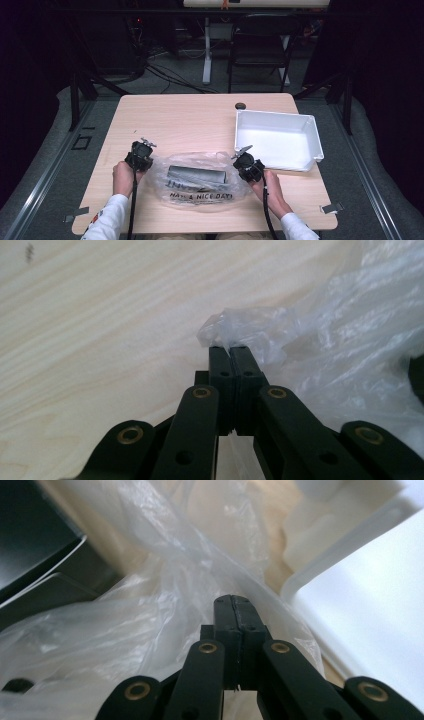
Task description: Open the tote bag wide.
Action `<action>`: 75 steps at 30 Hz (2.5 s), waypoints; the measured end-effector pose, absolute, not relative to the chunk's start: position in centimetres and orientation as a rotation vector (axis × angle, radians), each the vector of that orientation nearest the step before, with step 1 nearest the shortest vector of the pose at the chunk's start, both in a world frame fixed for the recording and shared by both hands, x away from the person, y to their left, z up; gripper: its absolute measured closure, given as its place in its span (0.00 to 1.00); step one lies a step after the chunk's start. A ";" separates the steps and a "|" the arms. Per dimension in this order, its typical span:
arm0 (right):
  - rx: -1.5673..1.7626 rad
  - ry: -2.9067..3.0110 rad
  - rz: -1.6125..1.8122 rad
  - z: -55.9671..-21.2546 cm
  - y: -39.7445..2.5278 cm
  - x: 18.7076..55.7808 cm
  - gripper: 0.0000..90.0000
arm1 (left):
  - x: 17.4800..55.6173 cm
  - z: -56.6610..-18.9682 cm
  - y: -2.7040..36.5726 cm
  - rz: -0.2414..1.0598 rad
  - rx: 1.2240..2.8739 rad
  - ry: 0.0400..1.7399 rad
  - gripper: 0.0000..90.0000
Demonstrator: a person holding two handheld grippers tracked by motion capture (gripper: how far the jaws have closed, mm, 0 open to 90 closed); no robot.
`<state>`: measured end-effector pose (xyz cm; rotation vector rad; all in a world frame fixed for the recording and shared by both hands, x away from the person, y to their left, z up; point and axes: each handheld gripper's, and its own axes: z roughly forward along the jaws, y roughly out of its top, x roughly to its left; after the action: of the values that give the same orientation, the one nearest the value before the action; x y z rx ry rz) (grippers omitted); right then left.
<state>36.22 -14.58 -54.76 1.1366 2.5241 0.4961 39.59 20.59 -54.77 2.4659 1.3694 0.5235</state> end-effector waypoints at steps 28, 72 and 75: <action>0.802 2.803 0.688 -51.7 -14.6 32.9 0.42 | 36.3 -52.0 20.4 0.288 2.515 1.288 0.23; 0.540 2.866 0.781 -47.7 -13.7 33.0 0.21 | 32.9 -48.4 25.5 0.313 2.273 1.226 0.00; 0.499 2.882 0.759 -47.8 -12.7 33.2 0.22 | 32.9 -48.7 26.2 0.329 2.252 1.241 0.00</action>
<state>33.18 -12.72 -47.83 0.4988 2.8822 0.7589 32.88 26.15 -48.69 2.2518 1.2405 0.3292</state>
